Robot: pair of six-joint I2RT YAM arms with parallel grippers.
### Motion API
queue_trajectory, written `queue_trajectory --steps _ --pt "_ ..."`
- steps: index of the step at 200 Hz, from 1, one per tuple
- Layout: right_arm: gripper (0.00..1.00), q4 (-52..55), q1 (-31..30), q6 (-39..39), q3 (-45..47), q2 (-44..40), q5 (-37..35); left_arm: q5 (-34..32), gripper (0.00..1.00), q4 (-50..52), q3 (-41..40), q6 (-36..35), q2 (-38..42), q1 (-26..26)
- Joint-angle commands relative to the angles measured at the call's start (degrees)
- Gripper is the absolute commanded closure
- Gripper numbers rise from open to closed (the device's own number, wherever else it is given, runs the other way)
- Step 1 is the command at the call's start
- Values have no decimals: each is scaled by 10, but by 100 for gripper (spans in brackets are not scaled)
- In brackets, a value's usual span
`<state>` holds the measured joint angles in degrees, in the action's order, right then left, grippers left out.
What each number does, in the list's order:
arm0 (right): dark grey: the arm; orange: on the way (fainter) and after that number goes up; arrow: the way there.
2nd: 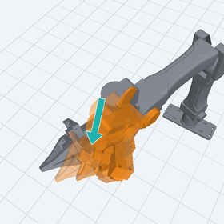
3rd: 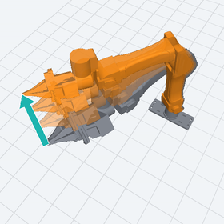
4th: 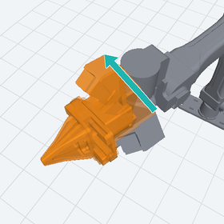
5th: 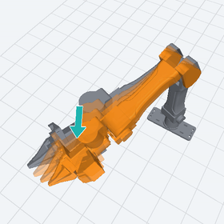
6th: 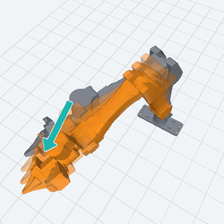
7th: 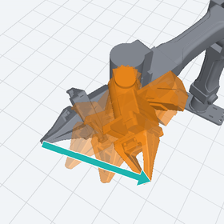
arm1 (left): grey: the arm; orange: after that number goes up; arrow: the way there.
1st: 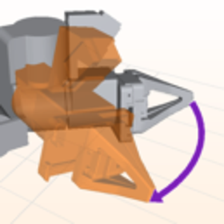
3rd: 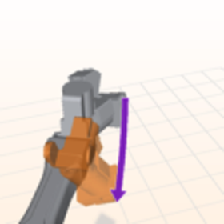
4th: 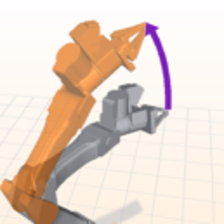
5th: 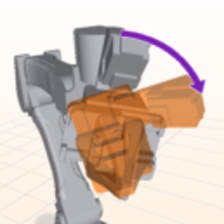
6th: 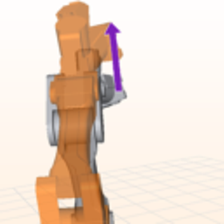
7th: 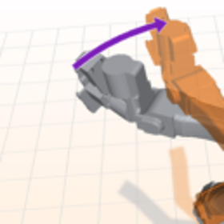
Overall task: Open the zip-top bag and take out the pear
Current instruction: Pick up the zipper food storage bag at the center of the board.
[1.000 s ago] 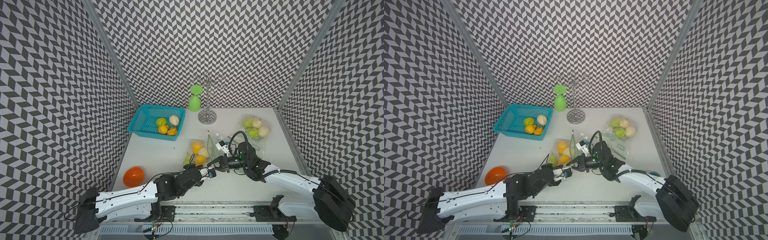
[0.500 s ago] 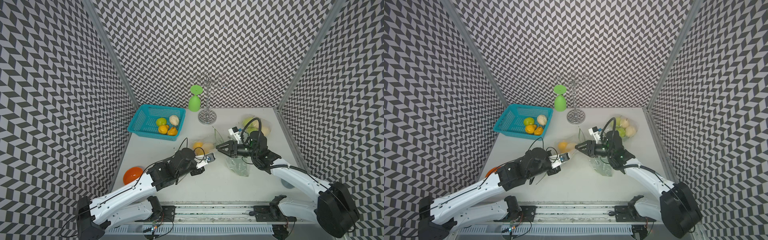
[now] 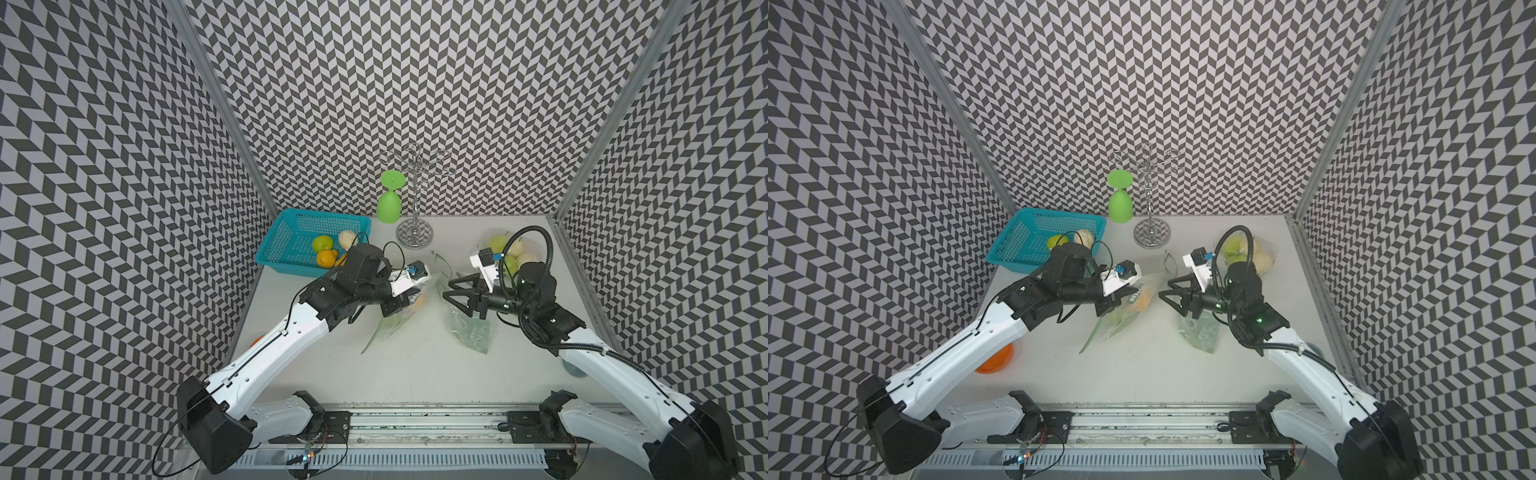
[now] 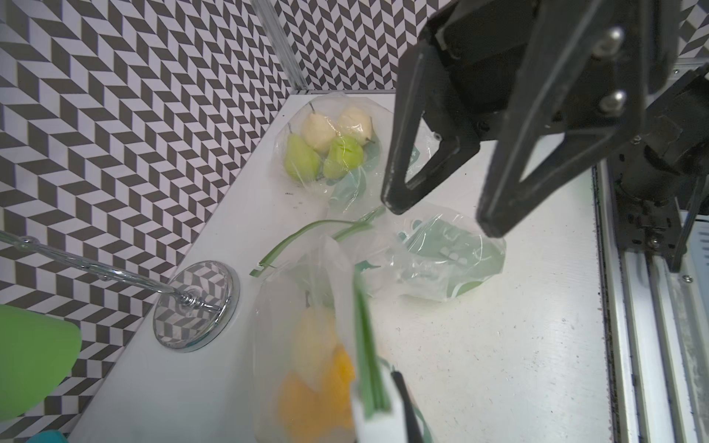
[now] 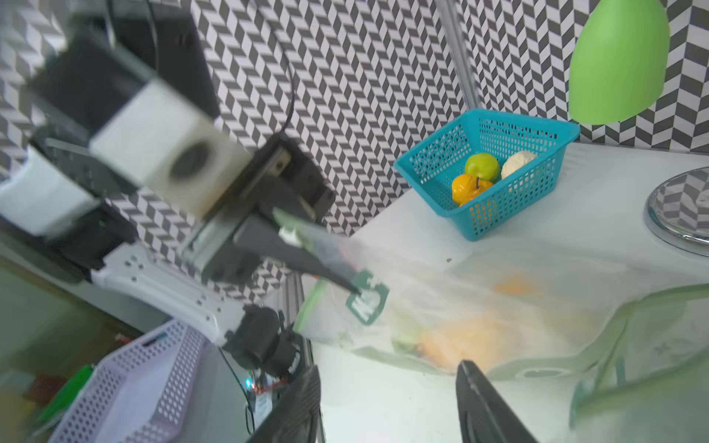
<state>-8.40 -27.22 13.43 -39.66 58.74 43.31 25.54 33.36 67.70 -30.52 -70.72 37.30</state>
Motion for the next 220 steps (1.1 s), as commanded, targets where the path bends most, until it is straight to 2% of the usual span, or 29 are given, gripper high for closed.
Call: queue_trajectory --steps 1,27,75,105,176,208,220 --pt "43 -96 2 -78 12 -22 -28 90 100 31 22 3 -22 -11" --pt "43 -115 2 -114 -5 -13 -23 98 100 35 25 4 -39 -13" --pt "42 -74 1 -185 -86 82 86 110 100 41 30 5 -41 -17" --pt "42 -108 -5 -167 -89 103 115 113 100 43 28 8 -42 -17" --pt "42 -115 -24 -157 -105 127 153 115 100 43 32 11 -52 -17" --pt "46 -113 -31 -153 -112 143 169 114 100 45 35 12 -56 -17" --pt "51 -115 -32 -149 -114 149 173 113 100 44 35 12 -56 -17"
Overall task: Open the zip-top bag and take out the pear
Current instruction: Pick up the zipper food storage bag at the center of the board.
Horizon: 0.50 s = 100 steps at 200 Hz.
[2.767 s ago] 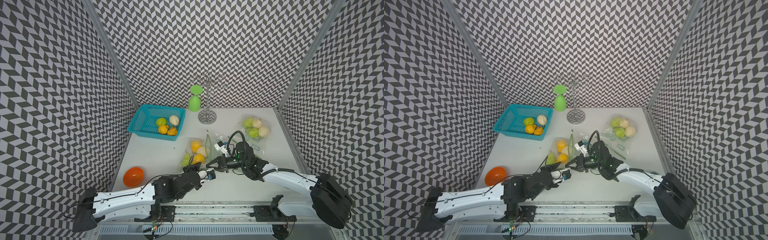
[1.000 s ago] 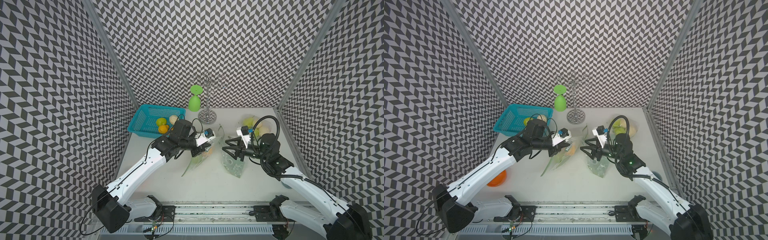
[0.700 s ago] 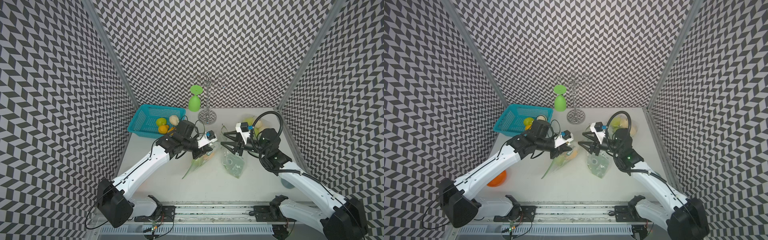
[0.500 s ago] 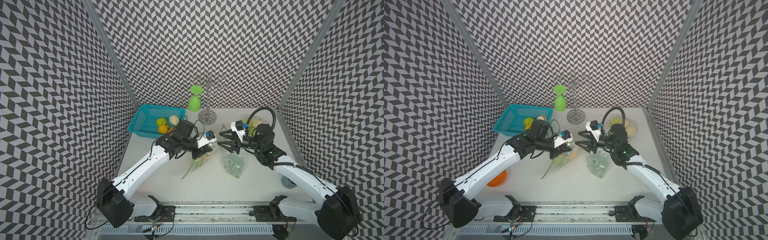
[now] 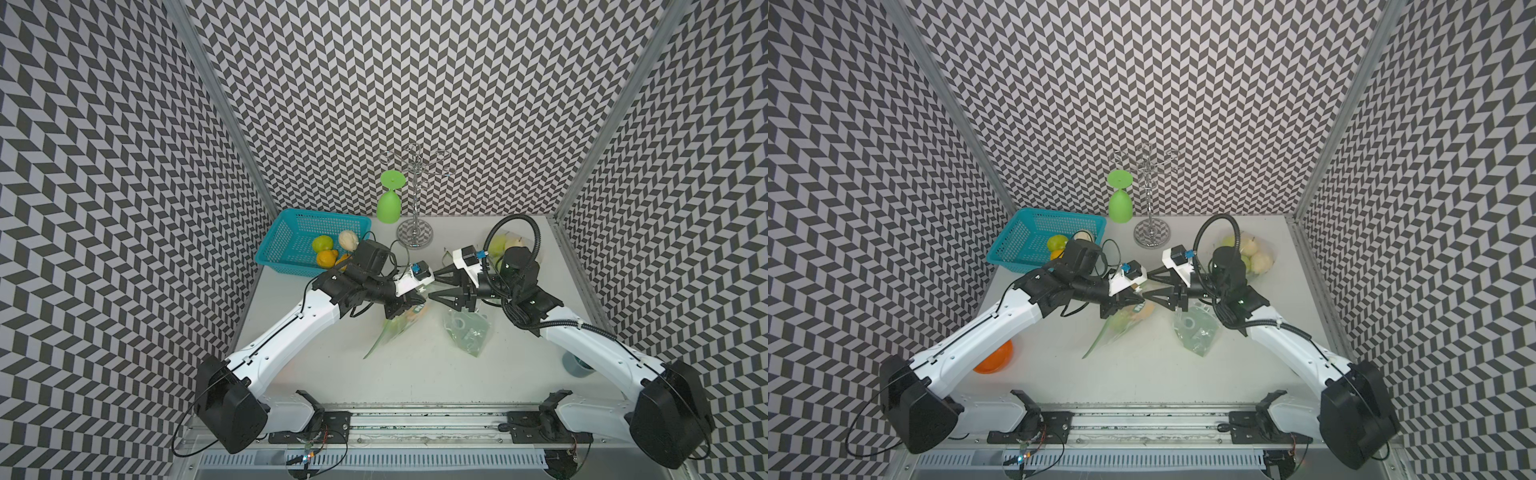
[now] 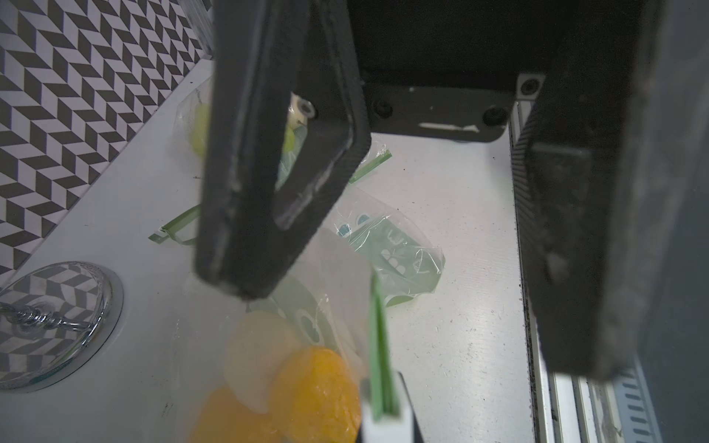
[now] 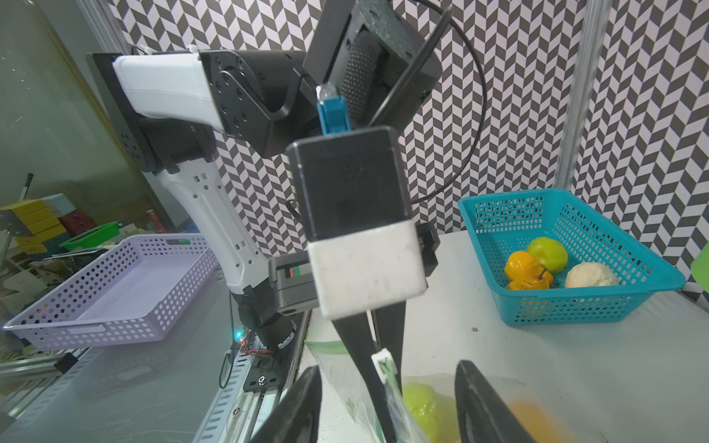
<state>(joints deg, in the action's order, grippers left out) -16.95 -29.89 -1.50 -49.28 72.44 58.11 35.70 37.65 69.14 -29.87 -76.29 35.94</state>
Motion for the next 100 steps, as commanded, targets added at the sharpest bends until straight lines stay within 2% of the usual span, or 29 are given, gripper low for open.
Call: queue_trajectory --steps 1,21,36,73,100 --pt "52 -30 -5 0 -18 13 25 11 100 1 20 5 -1 -3" --pt "65 -36 -5 7 -16 15 23 10 100 1 20 6 -1 -3" --pt "71 -42 -5 14 -16 14 24 9 100 1 20 5 0 -3" --pt "75 -37 -5 22 -21 15 24 7 100 0 18 6 1 -3" --pt "87 -26 -5 19 -26 16 24 5 100 -2 16 8 3 -3"
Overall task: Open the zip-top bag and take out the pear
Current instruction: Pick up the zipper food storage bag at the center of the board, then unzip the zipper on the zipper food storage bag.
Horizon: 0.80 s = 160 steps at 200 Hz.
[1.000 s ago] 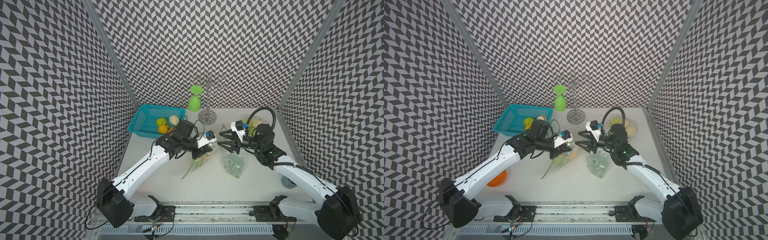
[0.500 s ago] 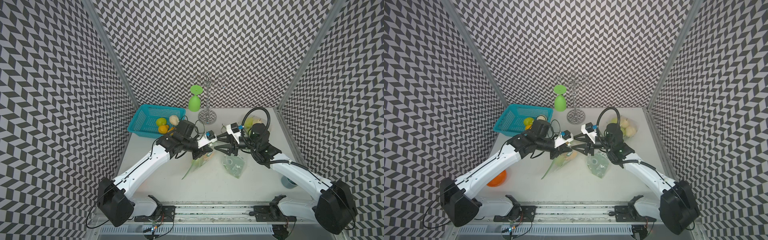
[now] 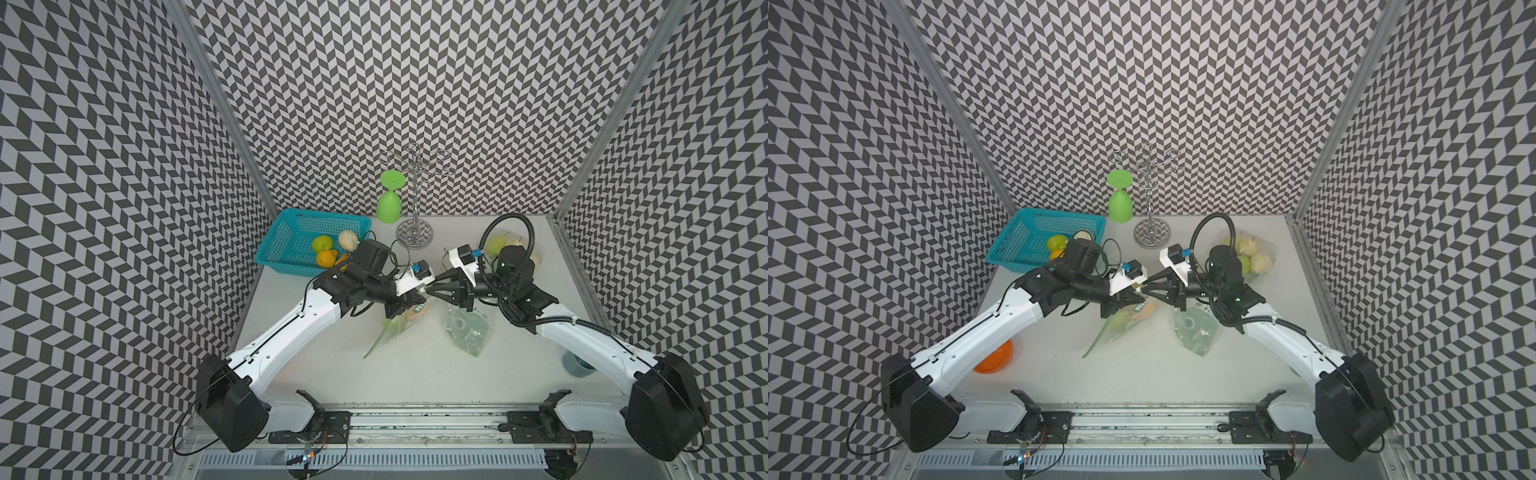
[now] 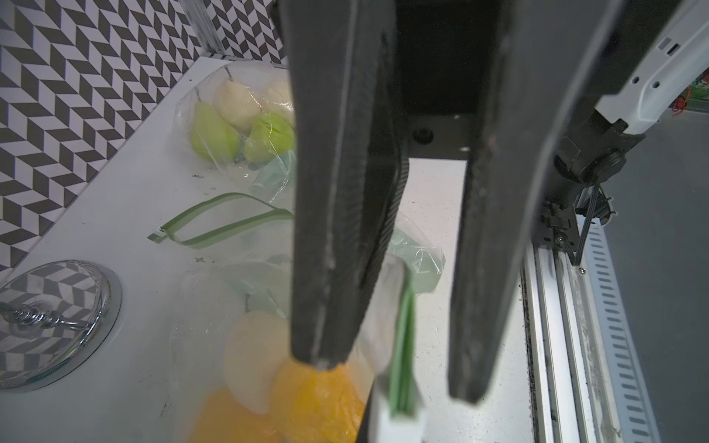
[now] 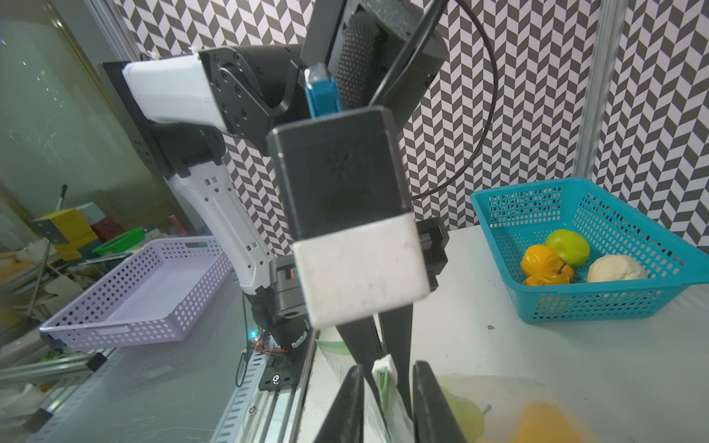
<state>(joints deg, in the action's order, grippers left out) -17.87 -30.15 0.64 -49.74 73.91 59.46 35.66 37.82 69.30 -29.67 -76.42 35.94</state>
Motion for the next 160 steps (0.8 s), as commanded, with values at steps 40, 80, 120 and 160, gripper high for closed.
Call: queue_trajectory --steps 40,80,120,160 --pt "100 5 -2 -10 -25 4 12 3 100 -6 12 5 7 -4" --pt "100 13 0 -10 -24 0 9 0 60 -23 23 20 22 -4" --pt "100 17 0 -9 -27 6 14 12 44 -73 18 38 46 -4" --pt "100 19 0 -9 -28 6 12 21 58 -62 20 29 29 -6"
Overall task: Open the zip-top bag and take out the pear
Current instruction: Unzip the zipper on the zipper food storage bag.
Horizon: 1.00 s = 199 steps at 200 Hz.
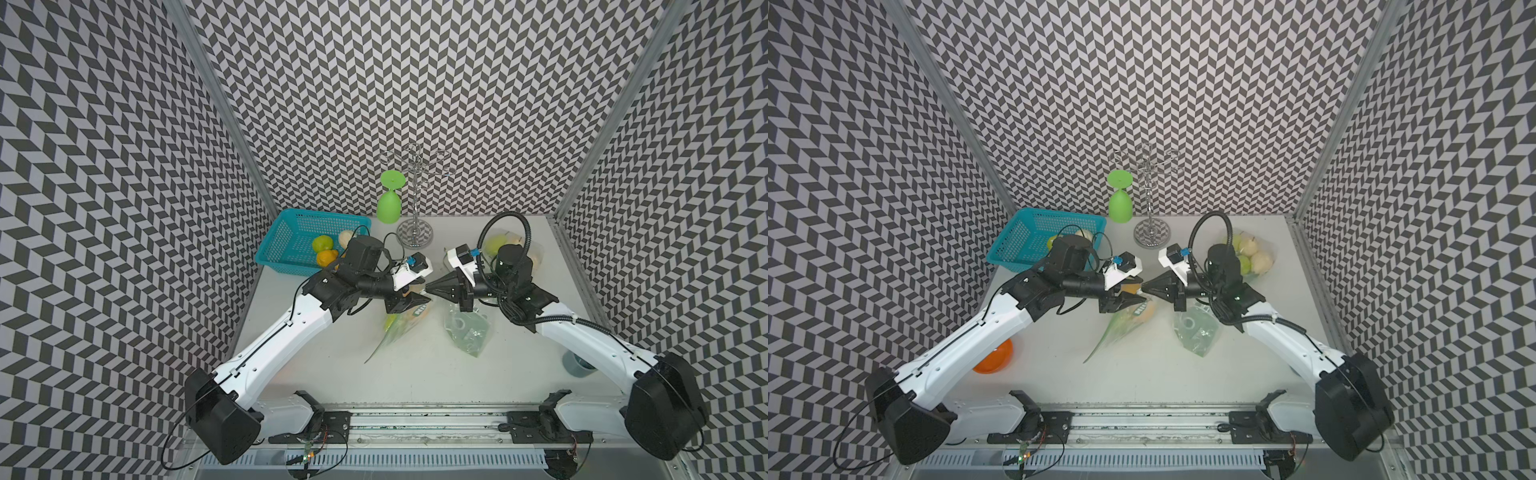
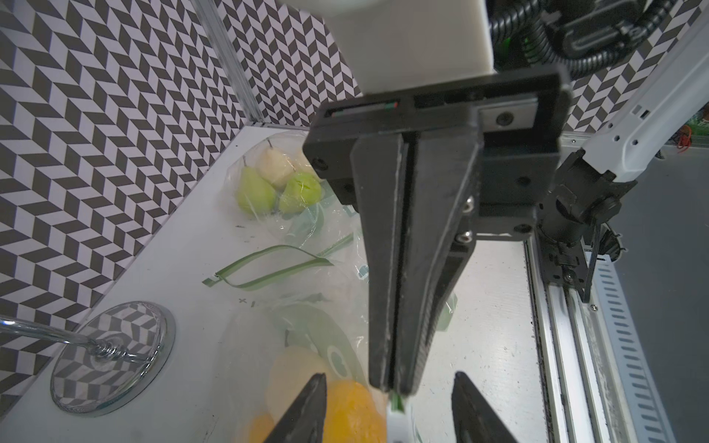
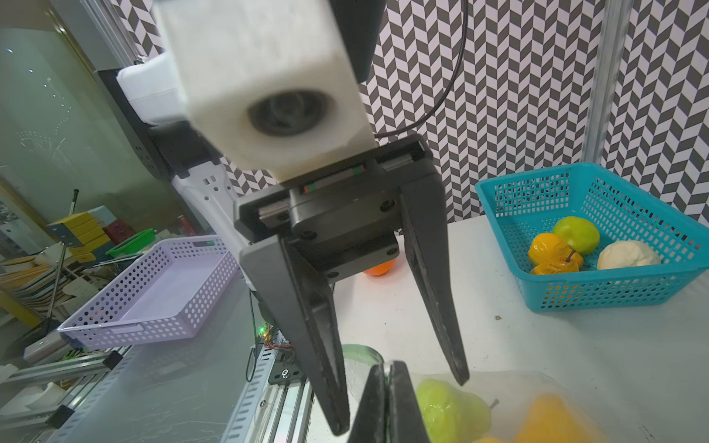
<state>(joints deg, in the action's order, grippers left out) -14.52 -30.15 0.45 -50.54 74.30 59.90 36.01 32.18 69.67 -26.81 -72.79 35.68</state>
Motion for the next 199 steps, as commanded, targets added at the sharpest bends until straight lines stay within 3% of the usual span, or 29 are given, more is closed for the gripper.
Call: queue_trajectory --steps 1,23,59,97,159,199 --pt "100 -14 0 -8 -20 2 8 18 59 -6 16 1 -8 -3" --pt "100 -13 -1 -8 -22 2 7 18 77 -2 17 -1 -10 -6" --pt "100 -11 1 -8 -23 3 5 19 81 2 17 -4 -1 -11" --pt "100 -9 0 -9 -23 4 3 22 93 5 14 -7 2 -14" --pt "100 3 2 -17 -21 4 -9 31 100 2 8 -15 8 -15" --pt "100 -6 33 21 -20 -13 -79 14 100 2 -7 -7 21 -23"
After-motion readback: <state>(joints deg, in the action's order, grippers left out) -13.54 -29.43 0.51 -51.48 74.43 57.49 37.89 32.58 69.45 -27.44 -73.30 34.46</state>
